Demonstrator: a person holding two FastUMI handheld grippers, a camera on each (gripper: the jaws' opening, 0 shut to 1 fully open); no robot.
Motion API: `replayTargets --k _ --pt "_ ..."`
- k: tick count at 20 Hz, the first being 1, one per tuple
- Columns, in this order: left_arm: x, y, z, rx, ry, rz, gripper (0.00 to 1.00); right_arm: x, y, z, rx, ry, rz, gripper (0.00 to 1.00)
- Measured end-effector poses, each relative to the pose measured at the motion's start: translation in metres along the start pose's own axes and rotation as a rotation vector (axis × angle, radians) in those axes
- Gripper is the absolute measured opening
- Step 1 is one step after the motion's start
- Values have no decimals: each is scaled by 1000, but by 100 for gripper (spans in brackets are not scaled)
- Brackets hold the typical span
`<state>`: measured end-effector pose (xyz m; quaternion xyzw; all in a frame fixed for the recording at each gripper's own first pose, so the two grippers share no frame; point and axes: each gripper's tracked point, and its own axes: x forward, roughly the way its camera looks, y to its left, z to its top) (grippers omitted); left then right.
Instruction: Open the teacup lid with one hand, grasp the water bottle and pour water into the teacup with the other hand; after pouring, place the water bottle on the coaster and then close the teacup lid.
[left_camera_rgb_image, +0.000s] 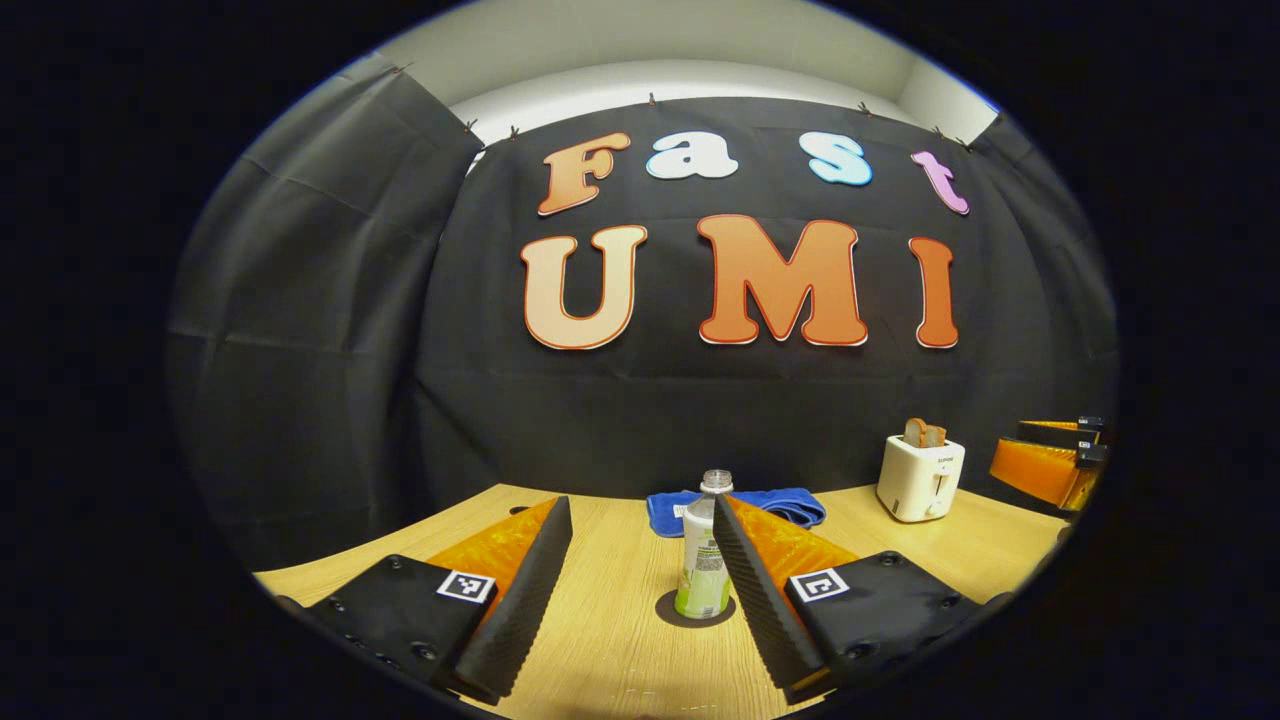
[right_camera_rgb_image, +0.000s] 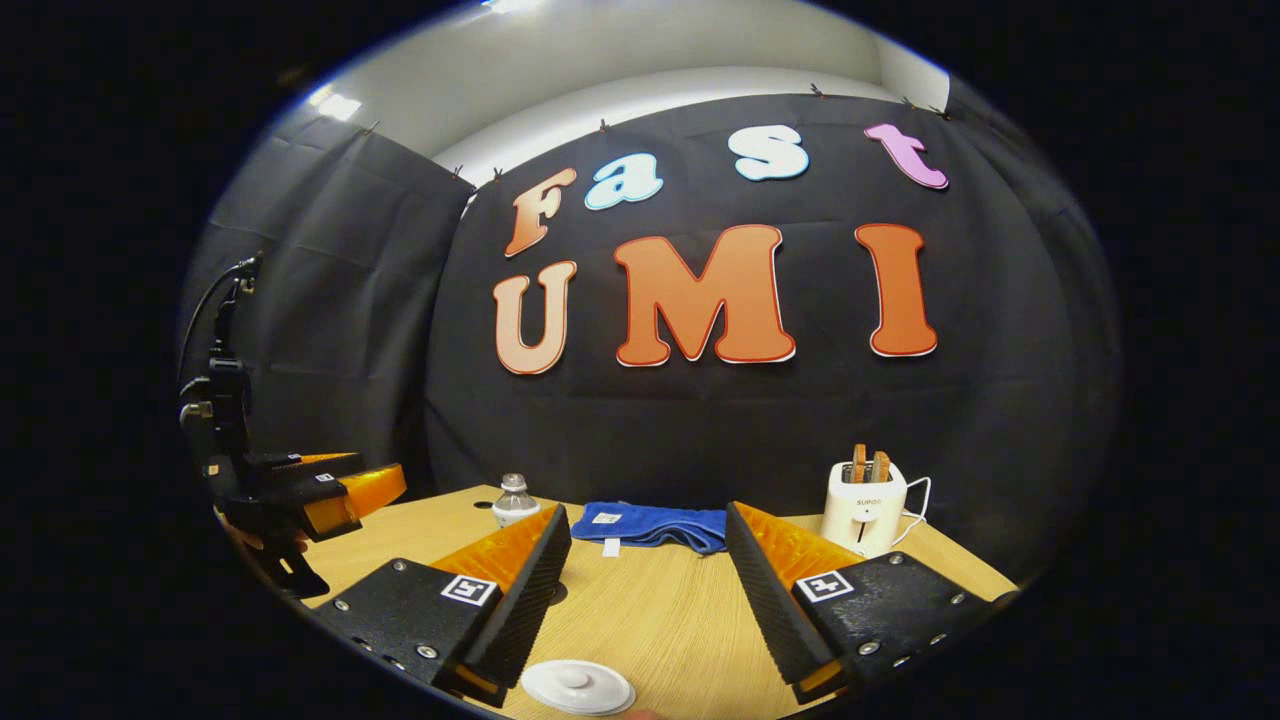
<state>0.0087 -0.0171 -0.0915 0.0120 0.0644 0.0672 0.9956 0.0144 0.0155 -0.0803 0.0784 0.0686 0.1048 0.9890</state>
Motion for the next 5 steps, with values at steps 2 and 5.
replayTargets --k 2,5 --pt "-4 3 8 17 -21 10 92 -1 -3 3 -6 -11 -10 93" --pt "-10 8 17 30 -45 24 92 -3 -1 7 -1 -18 -6 93"
